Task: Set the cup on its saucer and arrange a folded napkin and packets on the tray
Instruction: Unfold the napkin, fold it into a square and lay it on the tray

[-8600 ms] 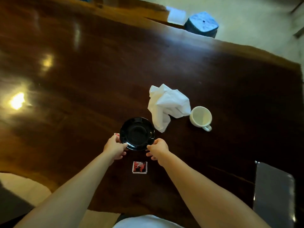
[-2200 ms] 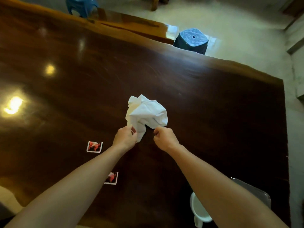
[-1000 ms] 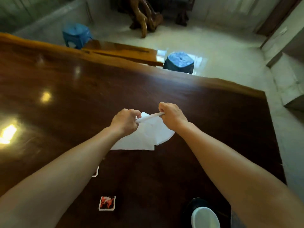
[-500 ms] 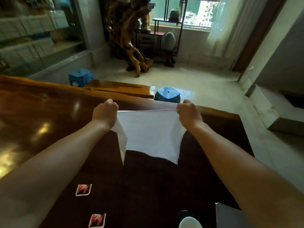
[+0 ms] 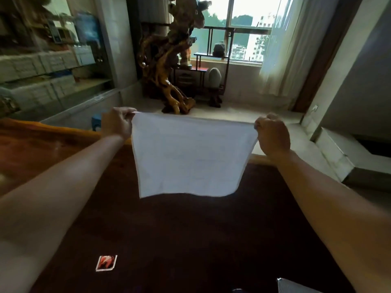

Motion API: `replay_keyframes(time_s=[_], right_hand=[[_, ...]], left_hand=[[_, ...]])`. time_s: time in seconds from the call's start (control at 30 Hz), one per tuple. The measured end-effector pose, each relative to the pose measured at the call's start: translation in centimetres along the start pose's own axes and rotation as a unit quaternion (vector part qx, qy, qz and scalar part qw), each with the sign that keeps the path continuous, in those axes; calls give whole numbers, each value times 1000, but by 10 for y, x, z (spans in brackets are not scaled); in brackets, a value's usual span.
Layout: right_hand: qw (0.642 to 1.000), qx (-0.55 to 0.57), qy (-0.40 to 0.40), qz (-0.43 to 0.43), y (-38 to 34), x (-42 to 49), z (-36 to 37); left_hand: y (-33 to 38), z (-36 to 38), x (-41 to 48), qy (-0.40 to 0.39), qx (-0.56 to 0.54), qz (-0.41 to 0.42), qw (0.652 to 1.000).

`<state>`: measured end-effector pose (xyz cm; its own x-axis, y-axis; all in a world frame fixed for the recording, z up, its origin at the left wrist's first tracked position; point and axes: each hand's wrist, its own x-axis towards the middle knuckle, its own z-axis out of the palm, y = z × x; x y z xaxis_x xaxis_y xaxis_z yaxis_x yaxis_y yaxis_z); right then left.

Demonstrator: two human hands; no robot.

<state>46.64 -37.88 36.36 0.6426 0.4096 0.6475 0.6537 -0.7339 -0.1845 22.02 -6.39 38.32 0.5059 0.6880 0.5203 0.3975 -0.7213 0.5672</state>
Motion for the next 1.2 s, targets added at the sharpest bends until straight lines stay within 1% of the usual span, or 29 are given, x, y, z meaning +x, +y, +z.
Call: replay_keyframes(time_s=[0.03,0.1,0.17,0.23,0.3,0.33,0.4,0.43,0.5,0.57,0.67,0.73,0.83,0.93,1.0,1.07,1.13,1.2], right_hand=[[1000,10,-29,-4,2,-14,8],[993,32,-113,10,6,-51,27],[979,39,-197,43,7,-97,46],[957,28,-281,69,10,-147,63],[921,9,-380,79,14,-192,77],[901,0,-426,86,16,-212,82],[868,-12,-487,97,21,-241,92],[859,-14,-502,101,22,-251,97],[850,-18,-515,106,23,-261,105],[853,-6,-509,119,20,-263,112],[860,28,-479,171,15,-262,126],[857,53,-465,216,12,-264,141],[838,87,-451,295,12,-274,167],[808,106,-448,369,16,-291,197],[789,103,-447,410,20,-302,217],[777,88,-442,439,23,-311,235],[770,71,-440,456,25,-318,251],[765,58,-431,476,27,-323,263]], left_hand=[[-10,2,-14,-18,2,-14,1000],[-37,8,-49,-66,25,-42,997],[-65,16,-95,-110,41,-72,990],[-90,24,-146,-157,38,-106,981],[-116,34,-194,-231,43,-154,960],[-130,38,-216,-281,55,-177,942],[-152,46,-250,-362,77,-208,905],[-160,49,-261,-385,88,-212,894],[-169,54,-273,-399,95,-220,885],[-173,60,-273,-388,94,-235,886],[-178,71,-263,-353,90,-256,896],[-185,82,-256,-333,80,-293,893],[-202,103,-255,-333,73,-357,870],[-222,125,-264,-332,55,-405,850],[-237,141,-270,-326,38,-435,839],[-253,159,-277,-327,20,-459,826],[-261,175,-282,-331,23,-461,823],[-261,188,-283,-316,31,-457,831]])
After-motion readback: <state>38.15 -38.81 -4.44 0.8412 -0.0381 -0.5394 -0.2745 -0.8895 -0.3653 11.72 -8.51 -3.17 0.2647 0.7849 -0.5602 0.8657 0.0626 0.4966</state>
